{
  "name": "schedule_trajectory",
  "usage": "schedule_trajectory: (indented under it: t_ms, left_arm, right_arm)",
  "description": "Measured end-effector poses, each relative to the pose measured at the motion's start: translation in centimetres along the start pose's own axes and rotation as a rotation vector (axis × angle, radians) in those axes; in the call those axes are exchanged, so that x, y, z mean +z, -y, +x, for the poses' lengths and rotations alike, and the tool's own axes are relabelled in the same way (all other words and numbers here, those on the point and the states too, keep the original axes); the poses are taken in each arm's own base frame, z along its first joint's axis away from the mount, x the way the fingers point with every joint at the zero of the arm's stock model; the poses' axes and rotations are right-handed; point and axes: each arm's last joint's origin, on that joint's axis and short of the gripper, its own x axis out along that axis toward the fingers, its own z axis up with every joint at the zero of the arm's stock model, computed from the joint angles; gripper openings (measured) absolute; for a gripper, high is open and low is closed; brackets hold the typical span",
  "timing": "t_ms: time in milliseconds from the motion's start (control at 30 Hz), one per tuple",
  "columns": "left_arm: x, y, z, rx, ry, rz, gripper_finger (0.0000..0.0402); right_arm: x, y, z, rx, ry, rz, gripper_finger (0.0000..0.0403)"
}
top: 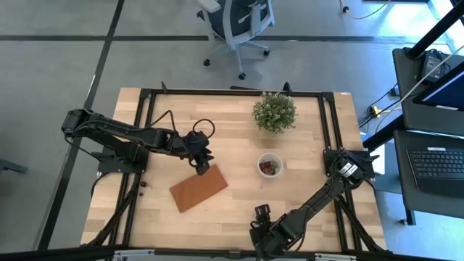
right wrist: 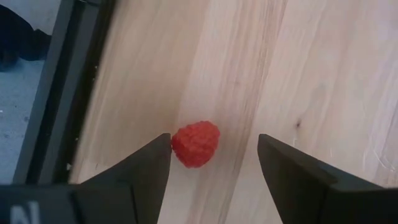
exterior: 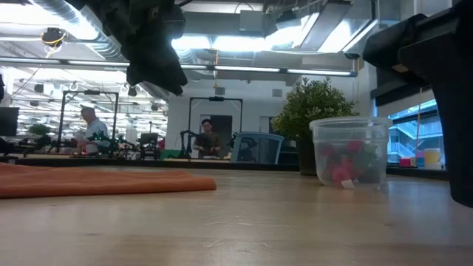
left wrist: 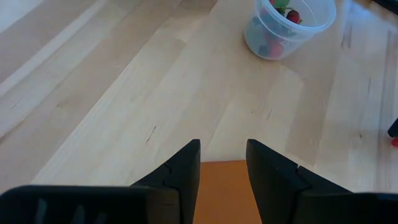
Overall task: Pick and placing Produce into tupperware
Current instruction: Put the red raspberry into the transparent container
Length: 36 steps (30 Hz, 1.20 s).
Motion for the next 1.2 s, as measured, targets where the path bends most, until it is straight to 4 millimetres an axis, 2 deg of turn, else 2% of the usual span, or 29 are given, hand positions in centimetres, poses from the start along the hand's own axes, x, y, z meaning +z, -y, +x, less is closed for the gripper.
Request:
schedule_trajectory:
  t_ms: [567, 967, 1200]
  left_arm:
    - [0.0, 0.0, 0.0, 0.007, 0.009, -0.005, 0.0121]
    - [0.0, 0.0, 0.0, 0.007, 0.009, -0.006, 0.0121]
    - [0.0, 0.0, 0.0, 0.007, 0.009, -0.007, 0.0121]
  right_arm:
    - [-0.2, -0.3, 1.2, 0.011, -0.022, -0.01, 0.0197]
    - [-0.2, -0.3, 1.3, 0.015, -0.023, -0.008, 0.0107]
    - [-0.2, -0.2, 1.2, 0.011, -0.027, 0.014, 0.011]
